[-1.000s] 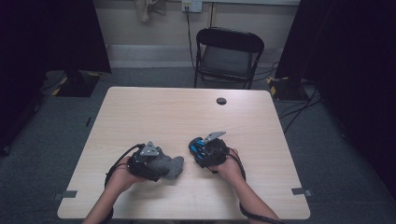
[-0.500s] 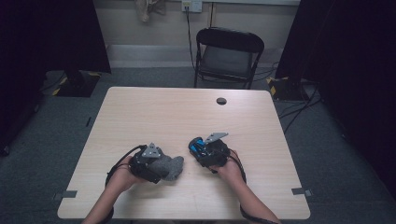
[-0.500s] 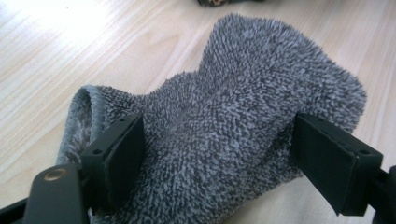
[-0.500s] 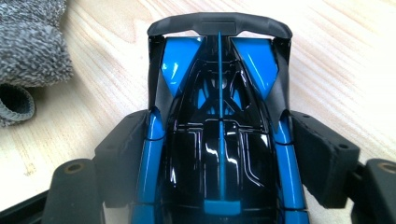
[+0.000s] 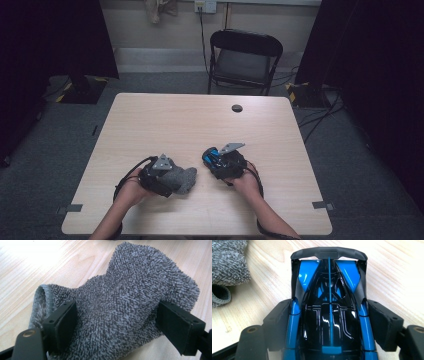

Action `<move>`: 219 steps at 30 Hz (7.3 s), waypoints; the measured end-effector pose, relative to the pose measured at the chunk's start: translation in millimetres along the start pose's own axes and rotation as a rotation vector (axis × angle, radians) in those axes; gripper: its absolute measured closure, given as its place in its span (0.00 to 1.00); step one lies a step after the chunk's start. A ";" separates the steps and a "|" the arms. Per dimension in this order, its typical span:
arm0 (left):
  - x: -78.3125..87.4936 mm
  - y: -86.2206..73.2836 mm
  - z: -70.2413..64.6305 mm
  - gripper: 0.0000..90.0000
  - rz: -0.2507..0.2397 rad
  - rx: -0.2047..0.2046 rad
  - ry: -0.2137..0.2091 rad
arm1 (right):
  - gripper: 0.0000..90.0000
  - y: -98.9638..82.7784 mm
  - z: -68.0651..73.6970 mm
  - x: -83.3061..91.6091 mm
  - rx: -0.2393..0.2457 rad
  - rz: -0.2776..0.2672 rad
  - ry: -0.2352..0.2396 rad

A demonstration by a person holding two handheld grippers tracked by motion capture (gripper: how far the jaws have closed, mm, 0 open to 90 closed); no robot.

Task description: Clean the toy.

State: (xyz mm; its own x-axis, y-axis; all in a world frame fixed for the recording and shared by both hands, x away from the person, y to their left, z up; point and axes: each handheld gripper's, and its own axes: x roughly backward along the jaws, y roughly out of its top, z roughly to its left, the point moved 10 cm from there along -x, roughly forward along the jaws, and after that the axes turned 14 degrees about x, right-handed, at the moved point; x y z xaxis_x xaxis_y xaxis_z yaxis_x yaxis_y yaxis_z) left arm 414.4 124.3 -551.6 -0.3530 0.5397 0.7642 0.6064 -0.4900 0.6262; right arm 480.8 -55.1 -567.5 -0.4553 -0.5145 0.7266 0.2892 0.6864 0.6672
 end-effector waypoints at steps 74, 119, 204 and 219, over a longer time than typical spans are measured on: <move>14.3 22.3 21.9 0.75 -0.081 0.344 0.052 | 0.29 -11.0 0.3 17.6 -0.018 0.082 0.048; -12.9 71.0 6.0 0.78 -0.127 0.494 -0.047 | 0.31 32.4 17.4 34.2 0.039 0.009 0.081; -6.3 64.0 37.8 0.77 -0.172 0.543 0.060 | 0.28 4.2 26.9 33.4 0.139 0.106 0.143; -21.8 61.2 28.3 0.77 -0.108 0.518 0.060 | 0.28 -3.7 35.6 28.4 0.160 0.123 0.149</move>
State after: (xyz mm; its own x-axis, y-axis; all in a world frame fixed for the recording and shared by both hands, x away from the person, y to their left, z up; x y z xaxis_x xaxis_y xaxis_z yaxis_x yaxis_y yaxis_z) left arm 479.3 101.9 -534.3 -0.4641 0.5210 0.7164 0.8311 -0.0236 0.5556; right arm 436.8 -53.9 -555.1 -0.2924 -0.4841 0.8247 0.1926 0.8149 0.5466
